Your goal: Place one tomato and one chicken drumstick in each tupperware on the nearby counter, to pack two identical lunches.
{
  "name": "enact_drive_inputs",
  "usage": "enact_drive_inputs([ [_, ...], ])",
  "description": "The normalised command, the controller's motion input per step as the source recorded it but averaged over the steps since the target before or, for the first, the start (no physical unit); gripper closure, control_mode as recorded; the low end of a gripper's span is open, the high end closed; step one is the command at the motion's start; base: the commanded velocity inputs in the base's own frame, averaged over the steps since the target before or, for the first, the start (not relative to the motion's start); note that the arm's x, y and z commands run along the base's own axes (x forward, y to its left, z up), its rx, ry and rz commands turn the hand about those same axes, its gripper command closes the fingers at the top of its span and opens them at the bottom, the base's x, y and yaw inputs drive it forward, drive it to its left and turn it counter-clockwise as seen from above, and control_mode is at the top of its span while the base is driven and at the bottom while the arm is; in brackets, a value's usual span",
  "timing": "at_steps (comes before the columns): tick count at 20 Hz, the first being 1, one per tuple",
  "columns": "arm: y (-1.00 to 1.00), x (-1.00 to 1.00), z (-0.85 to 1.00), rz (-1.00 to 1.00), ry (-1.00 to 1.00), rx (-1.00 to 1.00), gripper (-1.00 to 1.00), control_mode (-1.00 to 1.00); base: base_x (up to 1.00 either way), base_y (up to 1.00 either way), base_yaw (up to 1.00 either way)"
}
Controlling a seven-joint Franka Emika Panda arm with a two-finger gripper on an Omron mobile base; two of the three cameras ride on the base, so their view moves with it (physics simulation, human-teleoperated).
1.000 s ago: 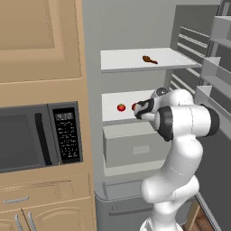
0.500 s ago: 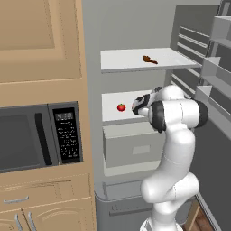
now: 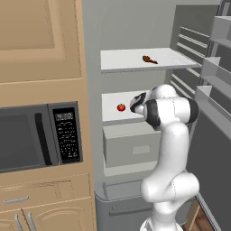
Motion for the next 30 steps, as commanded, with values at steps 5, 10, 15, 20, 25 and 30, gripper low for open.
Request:
enact_drive_inputs([
  [5,0.0,0.34,-0.35,0.0,0.0,0.0,-1.0,-1.0,0.0,0.0,0.0],
  [10,0.02,-0.02,-0.49,0.0,0.0,0.0,1.0,-1.0,0.0,0.0,0.0],
  [15,0.01,-0.95,-0.13,0.0,0.03,0.0,1.0,-1.0,0.0,0.0,0.0],
  [20,0.3,-1.0,0.24,0.0,0.08,0.0,1.0,-1.0,0.0,0.0,0.0],
  [25,0.58,-1.0,0.54,0.0,0.01,0.0,1.0,-1.0,0.0,0.0,0.0],
  [30,0.29,-1.0,0.88,0.0,-0.01,0.0,1.0,-1.0,0.0,0.0,0.0],
])
